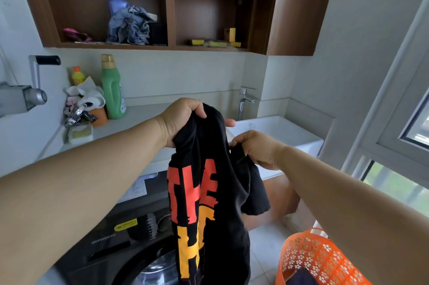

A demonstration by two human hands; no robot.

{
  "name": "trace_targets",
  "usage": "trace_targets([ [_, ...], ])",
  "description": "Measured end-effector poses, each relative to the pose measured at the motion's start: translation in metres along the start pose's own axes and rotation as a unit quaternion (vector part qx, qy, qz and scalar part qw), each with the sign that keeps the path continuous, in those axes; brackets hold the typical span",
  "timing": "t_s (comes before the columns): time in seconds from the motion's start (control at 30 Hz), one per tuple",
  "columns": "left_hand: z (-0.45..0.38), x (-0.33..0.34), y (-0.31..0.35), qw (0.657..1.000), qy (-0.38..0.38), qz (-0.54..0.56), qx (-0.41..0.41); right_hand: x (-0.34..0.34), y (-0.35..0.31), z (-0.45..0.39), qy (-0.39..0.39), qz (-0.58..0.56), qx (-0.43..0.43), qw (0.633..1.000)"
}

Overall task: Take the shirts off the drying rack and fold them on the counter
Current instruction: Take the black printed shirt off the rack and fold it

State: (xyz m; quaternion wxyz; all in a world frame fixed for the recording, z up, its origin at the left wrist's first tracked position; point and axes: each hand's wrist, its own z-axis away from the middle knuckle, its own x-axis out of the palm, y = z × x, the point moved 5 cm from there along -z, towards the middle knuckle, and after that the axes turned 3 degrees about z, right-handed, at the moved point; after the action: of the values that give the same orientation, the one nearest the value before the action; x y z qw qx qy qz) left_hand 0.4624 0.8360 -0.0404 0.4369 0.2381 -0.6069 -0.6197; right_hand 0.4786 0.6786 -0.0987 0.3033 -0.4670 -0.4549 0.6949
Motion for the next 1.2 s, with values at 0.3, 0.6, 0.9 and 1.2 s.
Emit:
trace_targets([
  [0.3, 0.002, 0.0, 0.019, 0.991, 0.055, -0.104, 0.064, 0.004, -0.008, 0.018, -0.026, -0.14, -0.018, 0.99],
  [0.6, 0.009, -0.035, 0.027, 0.873, 0.222, -0.391, 0.19, -0.018, 0.014, 0.011, 0.049, 0.114, 0.1, 0.987],
  [0.9, 0.0, -0.028, 0.029, 0.819, 0.192, -0.517, 0.16, 0.0, -0.013, 0.008, 0.064, 0.008, 0.004, 0.998],
  [1.2, 0.011, -0.006, 0.037, 0.934, 0.164, -0.267, 0.173, 0.01, -0.035, -0.001, 0.069, 0.061, -0.048, 0.995],
])
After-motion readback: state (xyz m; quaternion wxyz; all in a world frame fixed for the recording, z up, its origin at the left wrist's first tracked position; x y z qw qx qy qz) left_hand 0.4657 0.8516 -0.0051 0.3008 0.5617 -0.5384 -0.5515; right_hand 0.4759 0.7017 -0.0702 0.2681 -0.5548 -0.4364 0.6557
